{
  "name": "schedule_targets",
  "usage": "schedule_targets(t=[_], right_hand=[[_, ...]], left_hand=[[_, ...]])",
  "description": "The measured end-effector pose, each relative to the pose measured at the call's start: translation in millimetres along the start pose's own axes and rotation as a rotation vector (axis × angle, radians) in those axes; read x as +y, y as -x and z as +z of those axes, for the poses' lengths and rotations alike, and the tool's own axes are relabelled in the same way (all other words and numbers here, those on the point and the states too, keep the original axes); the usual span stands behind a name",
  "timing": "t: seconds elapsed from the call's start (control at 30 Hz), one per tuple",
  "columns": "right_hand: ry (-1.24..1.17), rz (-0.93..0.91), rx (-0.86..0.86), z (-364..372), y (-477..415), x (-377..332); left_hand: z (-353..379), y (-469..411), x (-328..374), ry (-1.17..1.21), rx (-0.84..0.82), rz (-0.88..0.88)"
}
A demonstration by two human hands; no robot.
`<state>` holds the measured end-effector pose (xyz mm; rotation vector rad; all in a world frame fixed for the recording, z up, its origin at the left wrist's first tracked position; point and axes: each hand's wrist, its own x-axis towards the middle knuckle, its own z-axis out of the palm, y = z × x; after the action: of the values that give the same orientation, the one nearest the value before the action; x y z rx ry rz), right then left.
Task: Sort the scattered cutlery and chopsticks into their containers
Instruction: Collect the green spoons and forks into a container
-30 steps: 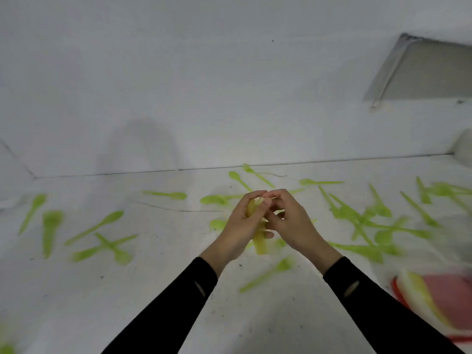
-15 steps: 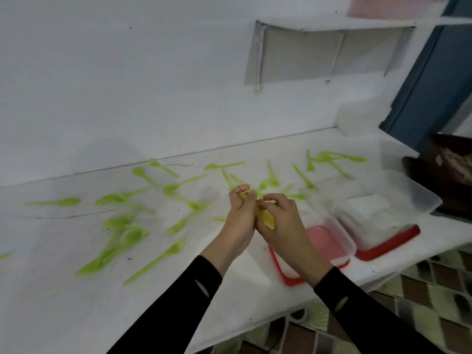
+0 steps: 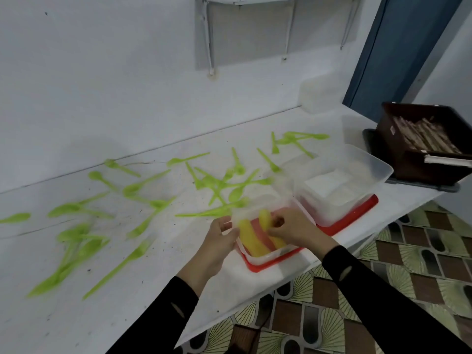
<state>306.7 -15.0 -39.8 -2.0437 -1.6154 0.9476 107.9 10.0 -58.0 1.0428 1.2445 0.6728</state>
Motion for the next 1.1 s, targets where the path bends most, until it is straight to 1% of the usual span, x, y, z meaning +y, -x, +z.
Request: schedule_targets(t=[0.1, 0.2, 0.33, 0.4, 0.47, 0.53, 0.6, 0.73, 0.87, 0.97, 1.03, 1.1], right_hand=[[0.027, 0.015, -0.151, 2.2, -11.7, -3.9], [-0.081, 0.044, -0.293, 4.8, -21.3, -5.6], [-0.181, 0.076, -0.383, -3.7, -28.5, -7.4], [-0.124, 0.074, -0.356, -12.7, -32.0, -8.6], [-0.014, 0.052, -0.266, -30.0, -35.6, -13.6], [-0.07, 0.013, -0.258, -53.8, -39.2, -24.7], [-0.154, -0.054, -0.264, -83.6, -44.8, -40.5], [-0.245, -0.194, -0.073, -161.9, -61.4, -68.6], [-0.214, -0.315, 0.118, -257.9, -83.5, -84.8], [-0.158, -0.405, 0.245, -328.0, -105.9, -87.4], [-0.103, -0.467, 0.388, -376.7, -128.9, -90.1], [-0.098, -0.5, 0.608, -414.6, -156.6, -93.2]], left_hand=[[-5.0, -5.3, -1.5, 0.056, -0.058, -0.042], [-5.7, -6.1, 3.2, 0.089, -0.076, -0.072], [-10.4, -6.6, 3.9, 0.084, -0.122, -0.072], [-16.0, -10.4, 7.4, 0.053, -0.121, -0.051], [-19.2, -19.6, 19.0, 0.012, -0.041, 0.0], [-17.4, -31.0, 39.4, -0.007, 0.035, 0.076], [-6.6, -43.3, 70.6, -0.069, 0.057, 0.178], [34.8, -59.4, 159.1, -0.2, 0.021, 0.451], [89.4, -69.6, 258.1, -0.278, 0.02, 0.776], [139.6, -80.2, 326.2, -0.336, 0.071, 1.004], [175.3, -93.1, 372.9, -0.385, 0.124, 1.15], [202.2, -113.9, 416.2, -0.438, 0.166, 1.223]])
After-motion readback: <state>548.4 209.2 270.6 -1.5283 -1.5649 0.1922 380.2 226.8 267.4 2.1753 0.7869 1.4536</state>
